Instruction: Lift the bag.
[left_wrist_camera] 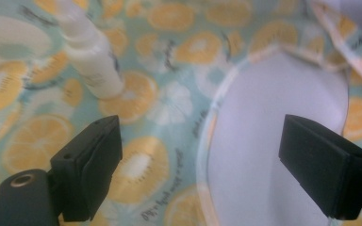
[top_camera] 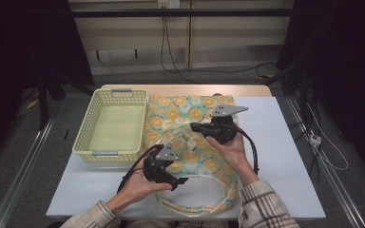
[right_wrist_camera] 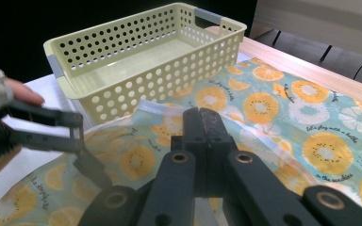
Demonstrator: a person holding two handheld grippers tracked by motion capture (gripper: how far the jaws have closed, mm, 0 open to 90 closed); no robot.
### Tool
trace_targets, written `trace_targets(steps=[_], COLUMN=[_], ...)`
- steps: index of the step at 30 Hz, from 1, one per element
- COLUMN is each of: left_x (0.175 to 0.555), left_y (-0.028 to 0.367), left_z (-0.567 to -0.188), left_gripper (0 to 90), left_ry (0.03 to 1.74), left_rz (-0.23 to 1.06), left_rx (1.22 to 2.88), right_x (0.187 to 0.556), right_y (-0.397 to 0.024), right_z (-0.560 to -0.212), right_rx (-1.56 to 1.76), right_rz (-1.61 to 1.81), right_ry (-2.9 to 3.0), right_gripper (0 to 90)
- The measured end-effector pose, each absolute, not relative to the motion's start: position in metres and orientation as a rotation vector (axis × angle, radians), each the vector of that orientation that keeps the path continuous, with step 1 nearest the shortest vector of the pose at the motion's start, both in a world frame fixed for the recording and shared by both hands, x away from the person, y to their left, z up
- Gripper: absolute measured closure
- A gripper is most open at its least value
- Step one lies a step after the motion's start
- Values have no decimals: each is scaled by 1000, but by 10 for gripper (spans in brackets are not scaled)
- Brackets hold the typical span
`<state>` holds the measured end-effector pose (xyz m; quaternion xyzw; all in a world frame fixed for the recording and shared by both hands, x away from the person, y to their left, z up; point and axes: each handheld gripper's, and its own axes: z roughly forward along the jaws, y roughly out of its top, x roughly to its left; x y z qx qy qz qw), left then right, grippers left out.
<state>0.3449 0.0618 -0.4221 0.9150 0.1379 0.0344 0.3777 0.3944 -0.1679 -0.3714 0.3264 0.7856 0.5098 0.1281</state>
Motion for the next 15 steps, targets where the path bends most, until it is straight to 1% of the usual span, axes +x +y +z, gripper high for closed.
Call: trace_targets(steps=[2,3,4,5,6,8,11,12,14,15], left_x=[344,345,345,345,346,349,352,353,356,358], left_y=[61,60,60,59,59,57,53,51,48,47], left_z=[-426,-429,-431,-432,-433,-439,-446,-448,-452,-453], left_gripper=[156,156,167,176,179,178,178,181,222,258], left_ry=[362,358,360,366,369,352,334,345,357,361], left_rz=[117,95,102,124,116,52,36,49,57,57], left_rx=[2356,2350,2347,2380,2388,2384,2441,2438,2444,2453], right_x=[394,394,394,394,394,394,394,394,393,392], right_y=[-167,-167,-168,-168,-168,-168,-168,-168,-169,-169], right_z=[-372,-373,-373,-373,-373,-374,-374,-374,-375,-375], right_rx=[951,953,956,958,960,958,952,954,955,955], right_rz=[1480,1480,1478,1479,1477,1475,1468,1466,1467,1467], right_ry=[2287,2287,2288,2288,2288,2289,2293,2293,2292,2292], right_gripper=[900,900,900,900,900,900,900,900,900,900])
